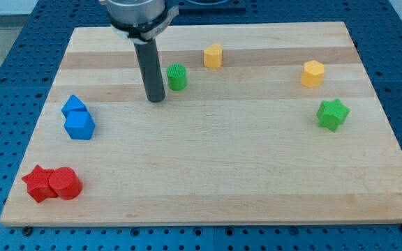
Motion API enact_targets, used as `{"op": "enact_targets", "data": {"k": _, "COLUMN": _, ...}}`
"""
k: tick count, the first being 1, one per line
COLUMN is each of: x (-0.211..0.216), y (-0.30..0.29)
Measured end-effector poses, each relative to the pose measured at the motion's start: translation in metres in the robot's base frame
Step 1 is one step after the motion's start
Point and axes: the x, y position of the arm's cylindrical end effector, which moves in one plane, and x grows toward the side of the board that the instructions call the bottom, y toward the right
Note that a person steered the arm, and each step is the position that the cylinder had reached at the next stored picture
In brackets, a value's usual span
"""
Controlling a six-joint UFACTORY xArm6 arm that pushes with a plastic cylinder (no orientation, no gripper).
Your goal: Drag the green circle parallel to the blue cube
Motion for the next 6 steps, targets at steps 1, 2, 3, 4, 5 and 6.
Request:
{"op": "enact_targets", "data": {"k": 1, "x": -0.01, "y": -0.002}}
{"op": "enact_targets", "data": {"k": 2, "x": -0.057, "y": -0.016}}
{"op": "enact_targets", "data": {"k": 3, "x": -0.125, "y": -0.015}}
{"op": "enact_targets", "data": {"k": 4, "x": -0.112, "y": -0.004}}
{"op": "enact_targets", "data": {"k": 5, "x": -0.076, "y": 0.026}}
{"op": "enact_targets", "data": {"k": 6, "x": -0.036, "y": 0.058}}
